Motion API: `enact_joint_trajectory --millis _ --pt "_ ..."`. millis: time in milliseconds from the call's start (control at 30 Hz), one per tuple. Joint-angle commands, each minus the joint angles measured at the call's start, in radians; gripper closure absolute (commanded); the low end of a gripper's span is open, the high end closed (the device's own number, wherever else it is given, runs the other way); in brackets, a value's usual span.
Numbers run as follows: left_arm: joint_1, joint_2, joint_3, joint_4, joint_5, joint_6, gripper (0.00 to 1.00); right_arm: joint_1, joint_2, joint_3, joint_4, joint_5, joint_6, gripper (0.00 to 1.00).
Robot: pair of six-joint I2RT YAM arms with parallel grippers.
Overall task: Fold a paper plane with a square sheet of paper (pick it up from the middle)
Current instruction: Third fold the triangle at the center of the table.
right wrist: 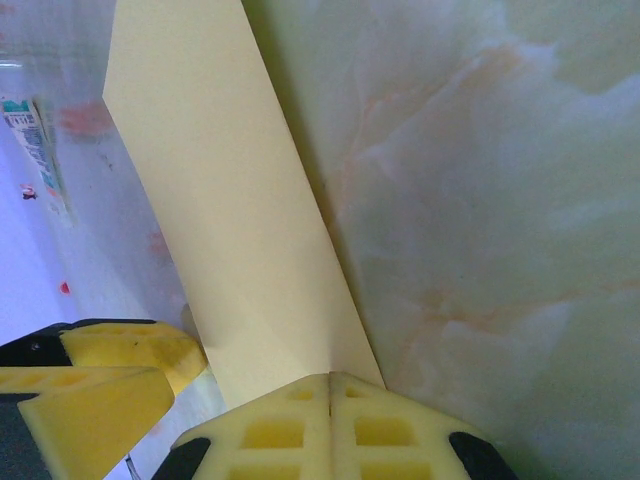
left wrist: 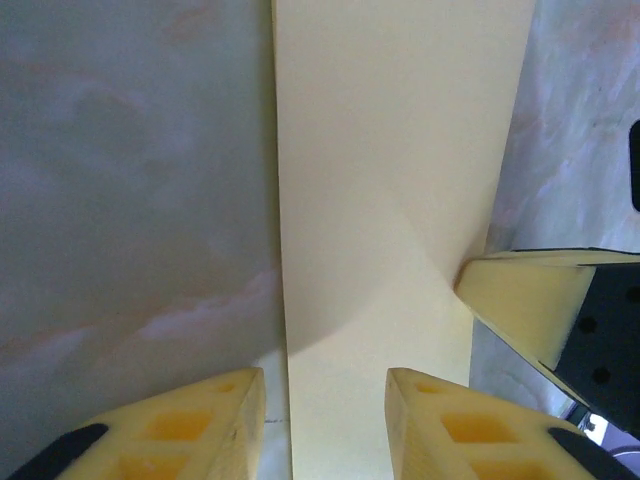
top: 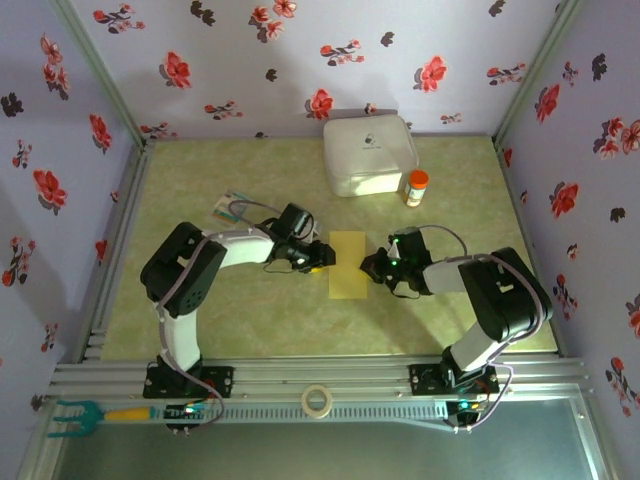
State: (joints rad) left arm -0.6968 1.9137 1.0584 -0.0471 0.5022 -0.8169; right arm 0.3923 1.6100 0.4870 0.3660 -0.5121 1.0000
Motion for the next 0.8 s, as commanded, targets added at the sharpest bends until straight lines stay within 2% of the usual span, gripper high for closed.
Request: enact_joint_trajectory --millis 0,767 --pt "-0.008 0.03 0.021 0.011 0.025 -0.018 0.65 -0.003 0.015 -0.034 -0.13 0.063 0.006 0.95" --pt "-0.012 0.026 0.027 0.024 0.044 -0.022 0.73 -0.002 0.019 -0.033 -0.131 0.068 0.006 0.95"
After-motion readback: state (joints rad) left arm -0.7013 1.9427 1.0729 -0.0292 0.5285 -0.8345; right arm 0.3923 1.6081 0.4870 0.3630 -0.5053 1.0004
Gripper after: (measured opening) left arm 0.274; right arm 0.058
